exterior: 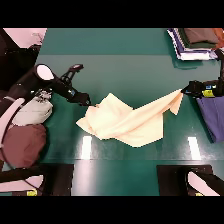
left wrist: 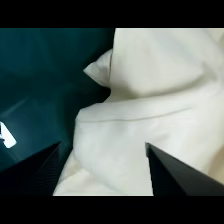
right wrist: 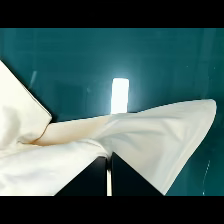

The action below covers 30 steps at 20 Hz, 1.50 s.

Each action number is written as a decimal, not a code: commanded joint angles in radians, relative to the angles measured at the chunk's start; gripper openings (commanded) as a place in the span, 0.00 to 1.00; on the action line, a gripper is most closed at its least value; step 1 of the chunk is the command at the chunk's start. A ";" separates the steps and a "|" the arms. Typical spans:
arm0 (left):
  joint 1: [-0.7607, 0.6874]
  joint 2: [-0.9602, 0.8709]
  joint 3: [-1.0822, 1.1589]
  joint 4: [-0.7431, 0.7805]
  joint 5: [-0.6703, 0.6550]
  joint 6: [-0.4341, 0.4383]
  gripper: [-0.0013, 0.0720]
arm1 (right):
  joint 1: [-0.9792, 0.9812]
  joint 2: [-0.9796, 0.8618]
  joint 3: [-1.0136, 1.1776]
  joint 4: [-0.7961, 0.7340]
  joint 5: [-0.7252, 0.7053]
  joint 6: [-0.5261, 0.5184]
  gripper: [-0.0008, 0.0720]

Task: Fold the shirts.

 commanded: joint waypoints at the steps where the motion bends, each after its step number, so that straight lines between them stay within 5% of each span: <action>1: 0.031 -0.132 0.004 -0.132 -0.030 0.057 0.85 | 0.000 0.000 0.000 0.000 0.008 0.000 0.03; 6: 0.031 -0.144 0.004 -0.148 -0.058 0.050 0.84 | 0.000 0.000 0.000 0.000 0.004 0.000 0.03; 8: 0.031 -0.144 0.004 -0.148 -0.075 0.051 0.14 | 0.000 0.000 0.000 0.000 0.003 0.000 0.03; 9: 0.031 -0.143 0.004 -0.148 -0.078 0.053 0.06 | 0.000 0.000 0.000 0.000 0.003 0.000 0.03; 14: 0.044 -0.031 0.105 -0.079 -0.056 0.012 0.05 | 0.000 0.000 0.086 -0.002 -0.001 0.000 0.03; 21: 0.059 0.306 0.655 0.232 0.047 -0.059 0.05 | 0.000 0.000 0.588 -0.003 -0.104 -0.003 0.03; 30: 0.059 0.578 0.890 0.259 0.307 -0.116 0.05 | 0.000 0.009 1.035 -0.004 -0.089 -0.022 0.03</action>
